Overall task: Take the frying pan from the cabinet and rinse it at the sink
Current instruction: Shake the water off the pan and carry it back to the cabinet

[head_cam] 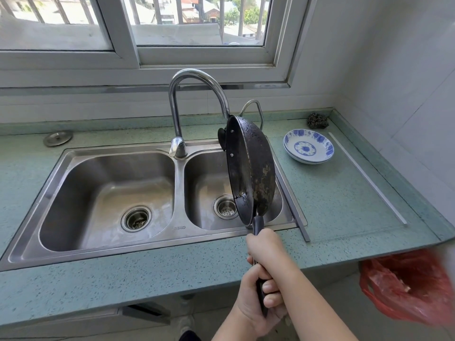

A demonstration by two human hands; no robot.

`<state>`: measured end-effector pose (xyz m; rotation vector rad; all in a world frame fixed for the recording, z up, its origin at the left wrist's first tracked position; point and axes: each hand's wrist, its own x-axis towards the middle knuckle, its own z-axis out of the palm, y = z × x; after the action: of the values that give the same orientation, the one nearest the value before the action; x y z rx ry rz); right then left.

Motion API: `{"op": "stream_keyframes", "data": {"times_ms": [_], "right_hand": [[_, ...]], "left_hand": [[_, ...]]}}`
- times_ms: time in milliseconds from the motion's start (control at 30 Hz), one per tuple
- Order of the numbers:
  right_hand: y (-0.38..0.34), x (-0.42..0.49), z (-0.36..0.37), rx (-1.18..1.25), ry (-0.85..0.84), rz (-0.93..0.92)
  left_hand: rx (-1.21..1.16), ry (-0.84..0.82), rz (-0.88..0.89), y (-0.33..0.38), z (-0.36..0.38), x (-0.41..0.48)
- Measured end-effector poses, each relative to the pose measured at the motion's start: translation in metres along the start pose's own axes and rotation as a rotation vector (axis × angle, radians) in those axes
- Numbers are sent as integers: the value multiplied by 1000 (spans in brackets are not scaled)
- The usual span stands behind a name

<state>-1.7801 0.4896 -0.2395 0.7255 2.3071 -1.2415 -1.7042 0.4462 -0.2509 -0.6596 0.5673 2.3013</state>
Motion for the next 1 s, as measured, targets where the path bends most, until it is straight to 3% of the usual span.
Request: {"op": "stream_keyframes", "data": {"times_ms": [1000], "right_hand": [[2, 5, 0, -7, -10, -9]], "left_hand": [[20, 2, 25, 0, 1, 1]]}}
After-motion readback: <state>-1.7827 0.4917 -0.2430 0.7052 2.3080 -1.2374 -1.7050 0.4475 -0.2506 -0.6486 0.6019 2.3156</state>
